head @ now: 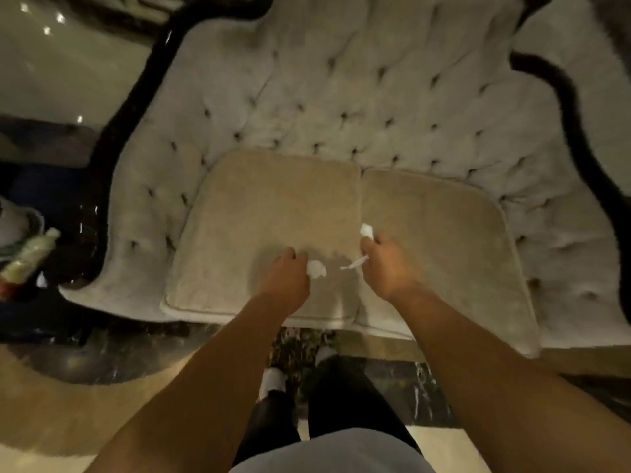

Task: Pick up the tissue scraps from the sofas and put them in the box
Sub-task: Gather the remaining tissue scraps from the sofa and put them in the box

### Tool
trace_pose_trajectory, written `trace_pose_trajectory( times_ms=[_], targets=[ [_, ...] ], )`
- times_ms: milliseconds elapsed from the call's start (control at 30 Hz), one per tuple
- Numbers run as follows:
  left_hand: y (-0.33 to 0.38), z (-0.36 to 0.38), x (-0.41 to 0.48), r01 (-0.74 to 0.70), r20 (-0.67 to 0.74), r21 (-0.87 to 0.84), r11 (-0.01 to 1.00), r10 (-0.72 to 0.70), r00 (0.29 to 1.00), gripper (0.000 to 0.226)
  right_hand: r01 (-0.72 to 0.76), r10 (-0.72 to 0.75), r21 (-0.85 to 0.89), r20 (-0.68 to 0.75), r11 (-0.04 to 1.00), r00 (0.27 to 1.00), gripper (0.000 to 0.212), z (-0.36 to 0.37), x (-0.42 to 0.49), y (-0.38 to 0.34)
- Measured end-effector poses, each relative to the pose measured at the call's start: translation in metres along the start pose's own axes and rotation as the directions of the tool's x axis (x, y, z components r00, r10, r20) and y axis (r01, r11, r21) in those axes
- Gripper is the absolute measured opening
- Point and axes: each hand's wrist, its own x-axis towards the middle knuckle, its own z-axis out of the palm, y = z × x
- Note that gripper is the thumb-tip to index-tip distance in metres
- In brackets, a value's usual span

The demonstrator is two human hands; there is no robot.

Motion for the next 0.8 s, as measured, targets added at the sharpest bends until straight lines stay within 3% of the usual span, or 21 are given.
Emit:
trace_pose_trajectory(
  times_ms=[133,300,433,533,700,800],
  targets=[
    [0.096,0.005,-0.026,-0.193,0.088,0.146,0.97,0.181,0.979,0.027,-0.263,0.281,0.221,-0.056,0.939,0.958,0.029,-0.031,-0.091,0.062],
    [0.25,0.038,-0.032,-0.396,0.185,0.221,0.891,0.36,0.914,0.028,-0.327,0.389,0.273,-0.216,0.905,0.896,0.024,-0.066,-0.206,0.176],
    [0.398,0.093,-0.059,-0.543,0.219,0.181,0.82,0.505,0.835,0.027,-0.512,0.556,0.218,-0.305,0.831,0.773,0.03,-0.087,-0.322,0.301],
    [0.508,0.15,-0.105,-0.699,0.287,0.071,0.712,0.657,0.698,0.031,-0.67,0.704,0.224,-0.292,0.708,0.647,0.035,-0.091,-0.42,0.38],
    [0.661,0.244,-0.183,-0.86,0.287,-0.09,0.503,0.84,0.461,0.029,-0.8,0.829,0.249,-0.299,0.547,0.473,0.039,-0.094,-0.537,0.476],
    [0.721,0.291,-0.201,-0.962,0.268,-0.121,0.246,0.941,0.207,0.028,-0.84,0.88,0.289,-0.27,0.46,0.389,0.034,-0.089,-0.579,0.524]
  ],
)
